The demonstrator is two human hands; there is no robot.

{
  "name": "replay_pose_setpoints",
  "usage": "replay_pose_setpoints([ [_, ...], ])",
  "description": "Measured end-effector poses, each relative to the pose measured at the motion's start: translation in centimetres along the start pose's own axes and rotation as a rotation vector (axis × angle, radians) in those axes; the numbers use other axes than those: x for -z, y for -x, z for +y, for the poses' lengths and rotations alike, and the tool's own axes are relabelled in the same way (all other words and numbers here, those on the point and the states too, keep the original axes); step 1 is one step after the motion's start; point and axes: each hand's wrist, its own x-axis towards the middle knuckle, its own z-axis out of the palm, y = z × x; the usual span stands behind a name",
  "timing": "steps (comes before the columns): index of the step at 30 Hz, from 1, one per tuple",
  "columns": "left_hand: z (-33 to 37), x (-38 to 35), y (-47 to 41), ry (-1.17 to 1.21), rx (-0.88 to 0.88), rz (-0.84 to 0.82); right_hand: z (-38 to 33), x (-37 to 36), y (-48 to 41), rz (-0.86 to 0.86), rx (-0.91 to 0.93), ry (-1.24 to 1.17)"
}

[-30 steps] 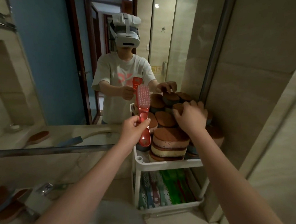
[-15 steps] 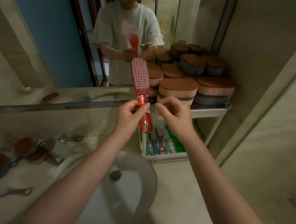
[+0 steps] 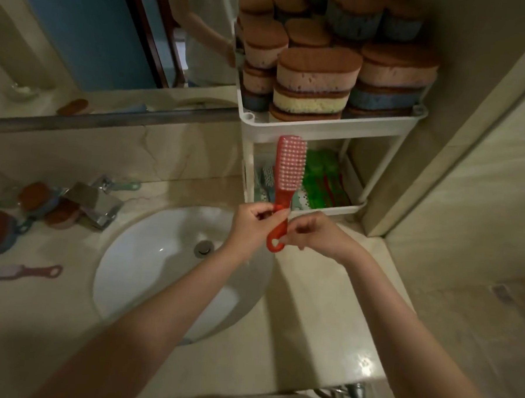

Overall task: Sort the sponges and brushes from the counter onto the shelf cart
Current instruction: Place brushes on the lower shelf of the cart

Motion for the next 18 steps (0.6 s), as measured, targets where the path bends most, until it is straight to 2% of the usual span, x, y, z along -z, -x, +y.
replay_pose_setpoints([
  [3,-0.9,-1.9,-1.0,-0.075,0.114,-0.034,1.8,0.7,0.5,0.047,-0.078,-0.005],
  [6,-0.7,-3.3,-2.9,-0.170,0.240,-0.144,3.0,1.6,0.2,0.138,-0.168,0.047],
  [13,-1.0,-3.4,-6.1,-0.365,0.298,-0.246,4.6,5.0,-3.6,0.327,-0.373,0.257],
  [18,-2.8,-2.8,-7.3,-0.475,0.347,-0.308,4.2,7.6,-7.9,0.263,-0.505,0.559],
])
